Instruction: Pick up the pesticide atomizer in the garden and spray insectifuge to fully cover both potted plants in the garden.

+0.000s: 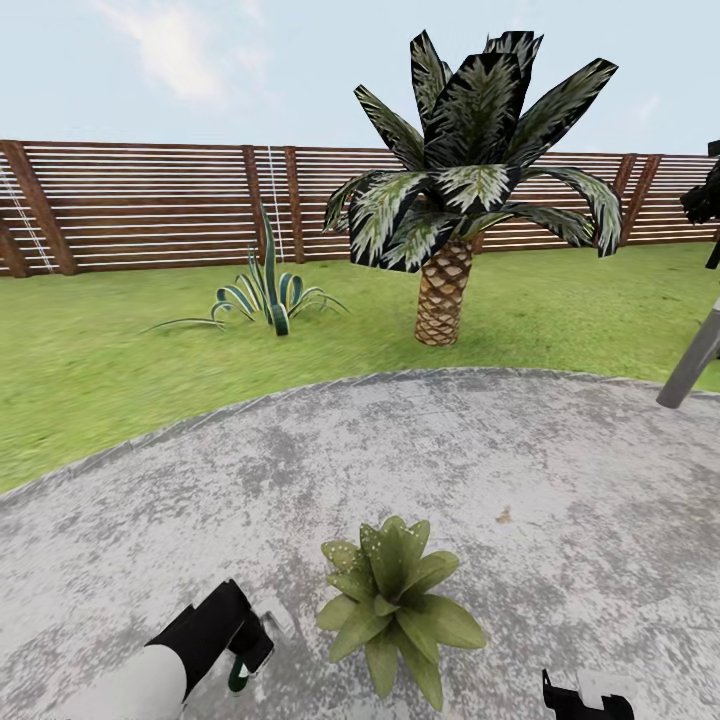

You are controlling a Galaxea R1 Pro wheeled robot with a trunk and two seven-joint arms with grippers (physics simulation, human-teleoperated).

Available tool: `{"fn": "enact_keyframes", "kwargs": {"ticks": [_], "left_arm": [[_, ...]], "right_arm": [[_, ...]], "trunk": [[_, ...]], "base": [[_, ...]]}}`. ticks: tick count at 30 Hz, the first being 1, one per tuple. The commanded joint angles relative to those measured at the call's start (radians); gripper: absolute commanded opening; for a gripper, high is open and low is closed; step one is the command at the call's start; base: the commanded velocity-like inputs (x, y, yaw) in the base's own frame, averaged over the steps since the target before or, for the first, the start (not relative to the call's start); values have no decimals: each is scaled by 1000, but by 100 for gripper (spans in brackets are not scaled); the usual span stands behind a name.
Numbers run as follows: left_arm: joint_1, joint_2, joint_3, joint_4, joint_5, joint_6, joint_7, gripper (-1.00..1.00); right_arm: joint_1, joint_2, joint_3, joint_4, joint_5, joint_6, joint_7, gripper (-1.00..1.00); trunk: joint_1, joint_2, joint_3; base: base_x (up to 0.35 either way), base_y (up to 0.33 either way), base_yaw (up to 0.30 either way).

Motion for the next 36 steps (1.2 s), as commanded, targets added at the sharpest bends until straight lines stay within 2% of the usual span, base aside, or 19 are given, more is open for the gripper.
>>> {"fn": "enact_keyframes", "kwargs": {"ticks": [1, 3, 11, 15, 21, 28, 31, 36], "left_arm": [[-3, 1, -1, -2, -15, 3, -11, -100], [-2, 11, 0, 0, -27, 1, -17, -100], [-11, 21, 5, -7, -28, 0, -17, -100], [-11, 29, 7, -43, -24, 1, -17, -100], [-11, 35, 7, -86, -20, 2, -17, -100], [-11, 33, 8, -104, -19, 3, -17, -100], [-10, 31, 7, -153, -19, 4, -17, -100], [3, 34, 0, -148, -25, -7, -18, -100]], "right_arm": [[-1, 0, -5, 2, 11, -4, -5, 100], [-1, 0, -5, 2, 11, -3, -5, 100], [-1, 0, -6, 2, 11, -4, -5, 100], [-1, 0, -7, 0, 9, -5, -5, 100], [-1, -1, -7, -1, 9, -5, -5, 100], [-1, -1, -7, -1, 9, -5, -5, 100], [-1, -2, -7, -1, 9, -5, -5, 100], [-1, -2, -7, -1, 9, -5, -5, 100]], "trunk": [[0, 0, -1], [4, -7, -4], [34, -63, -38], [50, -91, -55], [52, -93, -78], [52, -93, -78], [52, -93, -78], [52, -93, -78]], "base": [[0, 0, 0], [0, 0, 0], [0, 0, 0], [0, 0, 0], [0, 0, 0], [0, 0, 0], [0, 0, 0], [0, 0, 0]]}}
